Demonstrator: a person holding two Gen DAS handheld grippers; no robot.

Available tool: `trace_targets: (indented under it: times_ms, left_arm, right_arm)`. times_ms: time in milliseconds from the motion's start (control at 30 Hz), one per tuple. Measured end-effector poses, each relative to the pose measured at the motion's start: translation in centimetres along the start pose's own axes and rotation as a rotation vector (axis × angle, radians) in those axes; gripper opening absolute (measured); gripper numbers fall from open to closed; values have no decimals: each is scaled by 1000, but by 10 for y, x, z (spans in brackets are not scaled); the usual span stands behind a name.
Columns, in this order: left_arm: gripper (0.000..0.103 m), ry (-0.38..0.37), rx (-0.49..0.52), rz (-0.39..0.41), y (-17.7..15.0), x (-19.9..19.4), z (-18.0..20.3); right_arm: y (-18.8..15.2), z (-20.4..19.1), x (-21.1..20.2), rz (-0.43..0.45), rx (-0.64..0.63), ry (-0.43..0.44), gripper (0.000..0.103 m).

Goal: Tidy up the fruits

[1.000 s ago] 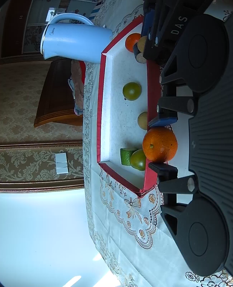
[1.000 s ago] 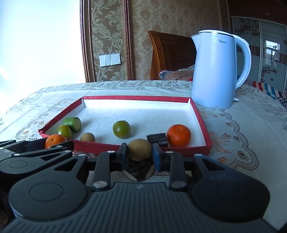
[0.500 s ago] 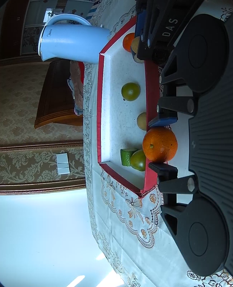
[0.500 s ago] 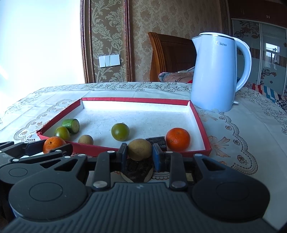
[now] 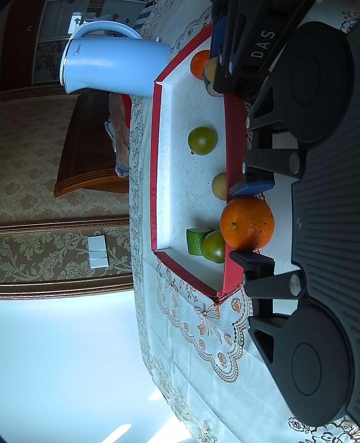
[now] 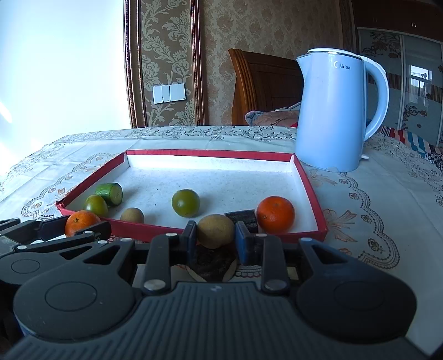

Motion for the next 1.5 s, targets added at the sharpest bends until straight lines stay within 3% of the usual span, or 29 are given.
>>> trace_targets:
  times_ms: [400, 767, 1300, 1500]
  left_arm:
    - [41, -1, -7, 0, 0, 0, -1]
    - [41, -9, -27, 9, -1, -2, -4]
    - [41, -21, -56, 67, -8, -24, -29]
    - [41, -9, -60, 47, -7, -20, -29]
  right_arm:
    - [1, -1, -3, 6, -7, 1, 29]
    - [27, 3, -4, 50, -44, -27, 29]
    - [36, 10, 30, -19, -62, -19, 28]
    - [36, 10, 42, -54, -61, -7, 28]
Point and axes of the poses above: each gripper's, at about its wrist camera, not at the fingertips, and x roughly the way its jaws point, z to its right, y to its top, the point moved 3 cm from there along x, roughly the way its jaws point, and after that the axes turned 10 degrees about -z, right-handed, at the moved point
